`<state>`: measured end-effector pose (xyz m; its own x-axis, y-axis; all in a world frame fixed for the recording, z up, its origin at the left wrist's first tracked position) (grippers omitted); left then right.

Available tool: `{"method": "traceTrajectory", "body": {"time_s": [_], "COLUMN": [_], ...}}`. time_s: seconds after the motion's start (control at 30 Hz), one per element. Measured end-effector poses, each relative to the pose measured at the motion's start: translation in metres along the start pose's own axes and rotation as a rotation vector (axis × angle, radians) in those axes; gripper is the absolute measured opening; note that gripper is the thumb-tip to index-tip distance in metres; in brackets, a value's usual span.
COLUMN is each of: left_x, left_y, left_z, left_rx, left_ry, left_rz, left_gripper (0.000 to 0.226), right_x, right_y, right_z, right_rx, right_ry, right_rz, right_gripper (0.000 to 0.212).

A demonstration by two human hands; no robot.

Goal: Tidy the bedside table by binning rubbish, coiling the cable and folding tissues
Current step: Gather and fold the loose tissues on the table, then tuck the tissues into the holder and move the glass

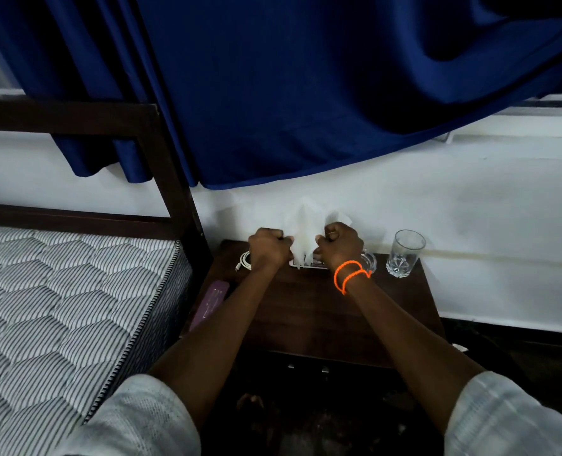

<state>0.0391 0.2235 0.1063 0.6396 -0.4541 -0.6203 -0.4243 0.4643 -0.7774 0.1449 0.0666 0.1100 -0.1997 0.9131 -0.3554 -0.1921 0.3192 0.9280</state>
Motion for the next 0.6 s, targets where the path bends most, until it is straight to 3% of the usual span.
{"method": "traceTrajectory", "body": {"time_s": [0.07, 0.2, 0.3, 0.47, 0.6], "left_x": [-0.002, 0.001, 0.007, 0.02, 0.03], "left_y": [-0.004, -0.003, -0.001, 0.01, 0.016], "left_z": [0.015, 0.046, 0.062, 0.078, 0.086], "left_rx": [-0.022, -0.11, -0.116, -0.157, -0.166], "left_ry": [-0.021, 0.002, 0.012, 0.028, 0.055], "left_rz": [-0.036, -0.107, -0.076, -0.084, -0.071], "left_gripper": [0.05, 0.027, 0.044, 0.027, 0.033], "right_x": [0.009, 0.028, 0.039, 0.059, 0.064], "right_y": [0.008, 0.011, 0.006, -0.009, -0.014], "right_z": [0.01, 0.031, 0.046, 0.062, 0.069], "right_rx": [0.003, 0.036, 0.064, 0.07, 0.031], "right_ry": [-0.007, -0.011, 0.002, 0.023, -0.004], "right_rz": [0.044, 0.131, 0.114, 0.075, 0.036], "right_gripper": [0.01, 0.01, 0.01, 0.014, 0.011]}}
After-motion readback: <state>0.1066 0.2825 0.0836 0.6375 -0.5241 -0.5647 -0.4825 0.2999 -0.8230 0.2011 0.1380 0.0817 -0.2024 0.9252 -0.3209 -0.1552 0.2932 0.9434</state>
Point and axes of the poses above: each hand's wrist, its own z-axis towards the middle knuckle, its own x-axis out of the palm, y = z × x, the point moved 7 cm from there along z, towards the middle knuckle, and after that the axes turned 8 degrees about z, right-handed, at the moved point
